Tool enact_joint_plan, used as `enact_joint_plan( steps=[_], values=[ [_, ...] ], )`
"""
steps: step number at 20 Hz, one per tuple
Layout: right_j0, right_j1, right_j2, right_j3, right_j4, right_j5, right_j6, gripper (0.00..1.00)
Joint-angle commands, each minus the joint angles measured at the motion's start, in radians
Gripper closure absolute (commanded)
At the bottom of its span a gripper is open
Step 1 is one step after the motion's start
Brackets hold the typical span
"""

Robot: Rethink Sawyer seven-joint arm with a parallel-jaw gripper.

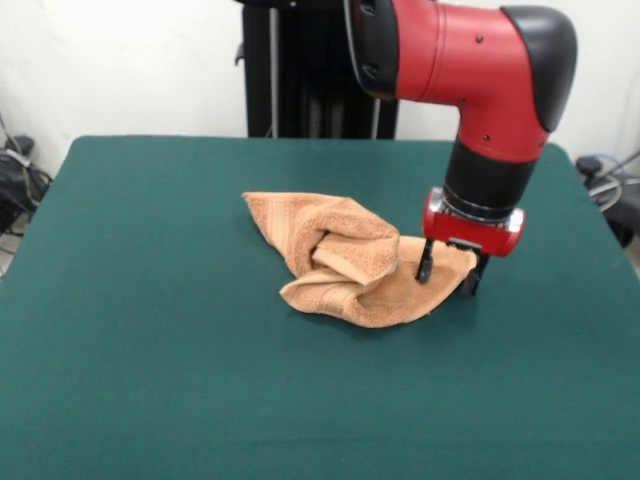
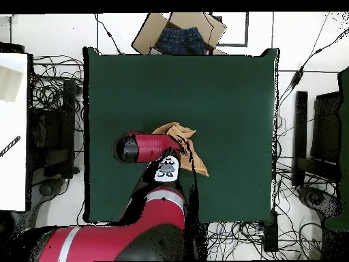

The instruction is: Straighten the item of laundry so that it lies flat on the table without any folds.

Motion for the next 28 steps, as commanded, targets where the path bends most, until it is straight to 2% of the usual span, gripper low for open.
enact_joint_plan(
  steps=[1,7,21,28],
  values=[
    [0.008,0.006,0.026,-0.01,0.049,0.078,0.157,0.0],
    [0.007,0.036,0.023,-0.02,0.046,0.035,0.16,0.0],
    [-0.026,0.04,0.043,-0.02,0.042,0.033,0.139,0.0],
    [-0.021,0.068,0.042,-0.025,0.03,-0.02,0.142,0.0]
  ],
)
